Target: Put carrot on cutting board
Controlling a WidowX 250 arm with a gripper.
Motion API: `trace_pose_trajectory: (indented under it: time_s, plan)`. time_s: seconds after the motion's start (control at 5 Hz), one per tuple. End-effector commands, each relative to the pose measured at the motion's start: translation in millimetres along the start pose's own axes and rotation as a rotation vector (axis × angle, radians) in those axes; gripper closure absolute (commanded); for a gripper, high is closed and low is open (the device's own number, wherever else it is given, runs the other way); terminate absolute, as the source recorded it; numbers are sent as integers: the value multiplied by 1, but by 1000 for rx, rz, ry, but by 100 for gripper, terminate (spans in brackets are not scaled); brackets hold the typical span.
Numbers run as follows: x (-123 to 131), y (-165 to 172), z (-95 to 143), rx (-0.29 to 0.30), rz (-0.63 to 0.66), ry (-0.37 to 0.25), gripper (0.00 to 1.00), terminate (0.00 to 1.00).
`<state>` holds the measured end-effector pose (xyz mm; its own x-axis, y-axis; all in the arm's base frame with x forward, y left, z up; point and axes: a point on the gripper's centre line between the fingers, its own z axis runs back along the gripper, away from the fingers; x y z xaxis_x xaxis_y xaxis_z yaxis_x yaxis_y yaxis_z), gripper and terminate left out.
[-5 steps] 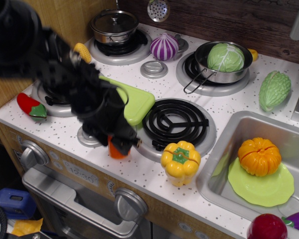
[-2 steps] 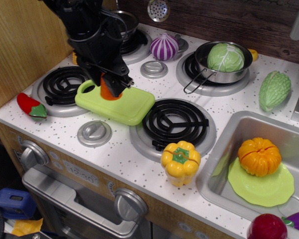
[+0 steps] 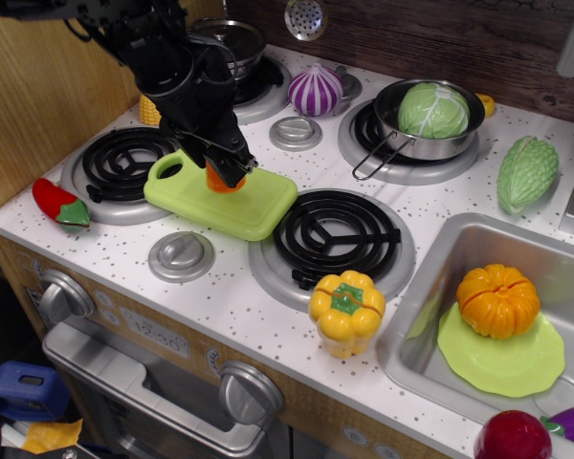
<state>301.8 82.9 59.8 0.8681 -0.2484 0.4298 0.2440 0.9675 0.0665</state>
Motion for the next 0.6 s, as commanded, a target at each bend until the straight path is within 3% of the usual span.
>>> trace_pose_trajectory:
  time_s: [0.0,0.2,0.4]
  plan:
    - [0,16,-6,-6,-36,-49,100,0]
    - [0,17,-11,-25,-54,-68,0,0]
    - [0,17,-11,-25,-54,-68,0,100]
